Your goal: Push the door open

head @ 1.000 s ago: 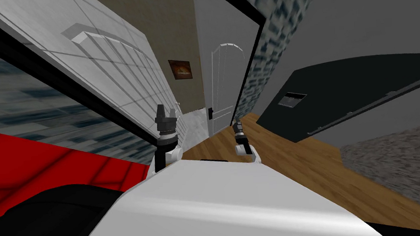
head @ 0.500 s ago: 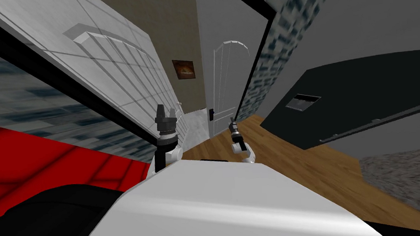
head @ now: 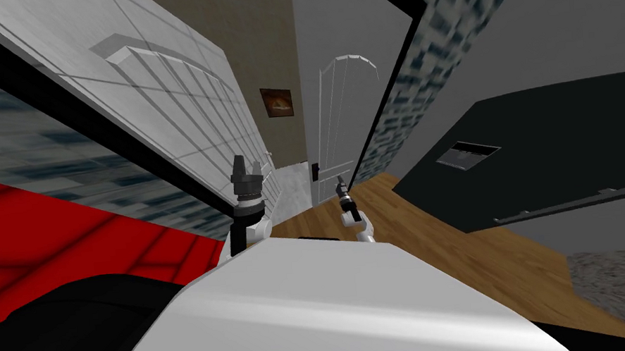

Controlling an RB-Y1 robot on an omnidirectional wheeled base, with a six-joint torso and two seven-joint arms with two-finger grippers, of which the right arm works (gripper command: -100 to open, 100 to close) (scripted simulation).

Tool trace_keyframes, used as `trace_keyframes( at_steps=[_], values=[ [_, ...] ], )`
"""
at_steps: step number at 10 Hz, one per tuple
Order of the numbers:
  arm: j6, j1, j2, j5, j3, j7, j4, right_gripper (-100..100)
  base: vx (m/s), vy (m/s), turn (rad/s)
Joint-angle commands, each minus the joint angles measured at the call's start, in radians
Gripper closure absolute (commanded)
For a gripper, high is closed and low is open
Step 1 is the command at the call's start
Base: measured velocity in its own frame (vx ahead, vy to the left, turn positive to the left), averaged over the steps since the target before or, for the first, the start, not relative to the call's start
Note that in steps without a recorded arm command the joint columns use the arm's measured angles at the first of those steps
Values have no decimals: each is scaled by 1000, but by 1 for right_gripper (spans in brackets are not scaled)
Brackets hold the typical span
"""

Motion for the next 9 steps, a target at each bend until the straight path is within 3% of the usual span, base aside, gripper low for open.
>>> trace_keyframes(
  at_steps=[1,9],
  values=[
    [-1,-24,1,0,6,-3,40,-100,47,-50,56],
    [9,-144,29,3,52,-16,244,-100,74,-66,96]
  ],
)
